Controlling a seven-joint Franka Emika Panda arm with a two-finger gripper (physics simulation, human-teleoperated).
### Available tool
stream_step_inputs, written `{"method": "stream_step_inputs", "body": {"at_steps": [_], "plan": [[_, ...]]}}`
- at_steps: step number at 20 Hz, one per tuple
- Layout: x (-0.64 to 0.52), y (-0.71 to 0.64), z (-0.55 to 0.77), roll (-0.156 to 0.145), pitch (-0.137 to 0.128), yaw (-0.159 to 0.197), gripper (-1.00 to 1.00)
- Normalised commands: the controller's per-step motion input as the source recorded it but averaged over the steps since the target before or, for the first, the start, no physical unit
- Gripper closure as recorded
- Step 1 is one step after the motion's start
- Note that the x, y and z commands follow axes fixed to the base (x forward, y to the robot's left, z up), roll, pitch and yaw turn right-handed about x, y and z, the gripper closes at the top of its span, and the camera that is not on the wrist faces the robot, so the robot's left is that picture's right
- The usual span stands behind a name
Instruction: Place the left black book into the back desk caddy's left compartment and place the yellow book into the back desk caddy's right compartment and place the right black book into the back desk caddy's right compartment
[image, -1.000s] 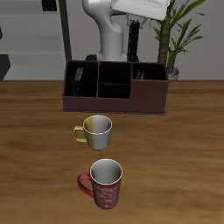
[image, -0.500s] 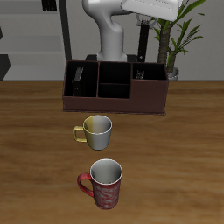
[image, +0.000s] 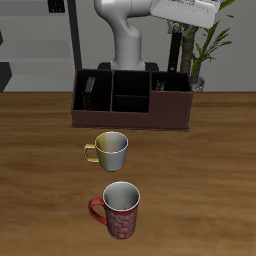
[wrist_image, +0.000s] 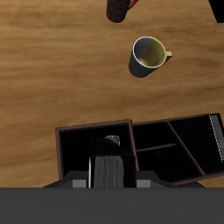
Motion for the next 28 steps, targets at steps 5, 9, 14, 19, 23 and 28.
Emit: {"method": "stream_step_inputs", "body": {"at_steps": [5,9,14,19,23,28], "plan": [[0.02,0.07,-0.08,-0.023,0.009,-0.015,1.0],[0.07,0.12,-0.16,0.006,0.017,0.02,1.0],[0.04,-0.04,-0.04,-0.021,-0.002,-0.036,1.0],[-0.03,0.07,-0.15,0.014,0.006,0.01,1.0],[-0.01,0.01,-0.2,-0.001,0.012,-0.016,1.0],[-0.04,0.07,-0.13,0.023,0.01,-0.001,1.0]]}}
